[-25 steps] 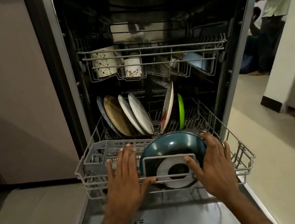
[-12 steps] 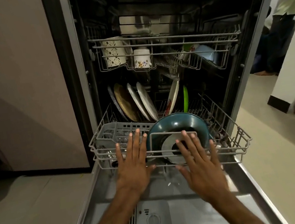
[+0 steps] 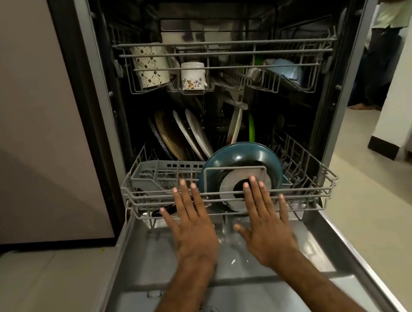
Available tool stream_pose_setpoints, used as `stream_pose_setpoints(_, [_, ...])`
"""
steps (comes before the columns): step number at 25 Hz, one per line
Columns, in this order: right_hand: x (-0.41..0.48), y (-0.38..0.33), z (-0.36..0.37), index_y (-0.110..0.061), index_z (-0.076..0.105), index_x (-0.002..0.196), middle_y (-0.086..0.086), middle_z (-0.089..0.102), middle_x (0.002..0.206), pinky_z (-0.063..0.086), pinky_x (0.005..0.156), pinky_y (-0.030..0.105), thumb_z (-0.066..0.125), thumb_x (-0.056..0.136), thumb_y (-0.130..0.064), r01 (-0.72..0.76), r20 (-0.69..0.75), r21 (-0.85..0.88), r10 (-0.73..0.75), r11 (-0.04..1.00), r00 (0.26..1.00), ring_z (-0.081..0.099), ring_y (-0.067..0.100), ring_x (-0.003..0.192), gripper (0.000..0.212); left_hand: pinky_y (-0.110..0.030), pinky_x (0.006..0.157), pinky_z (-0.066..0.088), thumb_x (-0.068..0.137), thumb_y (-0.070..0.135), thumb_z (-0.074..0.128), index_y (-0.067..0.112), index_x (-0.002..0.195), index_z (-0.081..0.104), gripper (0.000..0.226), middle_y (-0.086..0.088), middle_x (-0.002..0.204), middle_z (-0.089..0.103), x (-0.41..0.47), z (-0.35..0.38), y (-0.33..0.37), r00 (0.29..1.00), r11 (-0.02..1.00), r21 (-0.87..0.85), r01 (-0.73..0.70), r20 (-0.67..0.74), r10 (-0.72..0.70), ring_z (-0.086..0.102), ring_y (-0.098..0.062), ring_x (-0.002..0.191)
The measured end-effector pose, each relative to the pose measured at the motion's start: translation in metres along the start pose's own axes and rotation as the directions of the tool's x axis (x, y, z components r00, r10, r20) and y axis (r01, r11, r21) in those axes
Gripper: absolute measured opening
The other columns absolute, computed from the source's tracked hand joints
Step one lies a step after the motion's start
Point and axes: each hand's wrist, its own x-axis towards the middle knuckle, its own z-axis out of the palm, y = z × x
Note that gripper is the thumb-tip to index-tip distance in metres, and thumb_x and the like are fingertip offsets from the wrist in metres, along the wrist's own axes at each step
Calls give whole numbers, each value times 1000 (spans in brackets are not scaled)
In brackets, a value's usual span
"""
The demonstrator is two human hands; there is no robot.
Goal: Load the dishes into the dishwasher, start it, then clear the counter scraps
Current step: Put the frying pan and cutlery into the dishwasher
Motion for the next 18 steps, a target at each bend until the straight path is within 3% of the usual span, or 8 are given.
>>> stream_pose_setpoints(5, [29,1,-2,-16,-41,143,1,-53,146,-14,118,58,14,98,-63,-8,82,31,5,999,997,-40,22,141,85,-65,115,-12,99,26,40,4,143,-38,92,-18,146,-50,5,25,-6,999,999,35,-19,44,17,-38,-35,140])
stream_pose_setpoints(8, [49,2,-2,-16,-38,145,1,-51,148,-12,118,60,19,99,-62,-20,127,47,14,999,992,-39,21,141,86,-63,113,-19,98,23,40,5,144,-36,91,-14,149,-47,9,32,-8,1000,1000,17,-26,-11,27,-38,-31,141])
stream_pose_setpoints(11, [65,-2,0,-15,-35,147,3,-48,150,-11,119,58,26,100,-60,-43,142,96,29,994,989,-38,21,142,89,-59,114,-20,97,30,45,6,145,-36,97,-11,149,-48,15,32,0,995,997,-6,-77,-58,76,-37,-28,142])
stream_pose_setpoints(18, [89,3,2,-14,-32,149,3,-43,153,-10,122,51,37,99,-55,-29,183,105,9,994,983,-34,21,144,94,-53,120,-12,95,28,50,6,145,-34,101,-12,152,-43,10,40,1,997,998,-15,-69,-17,69,-32,-28,145])
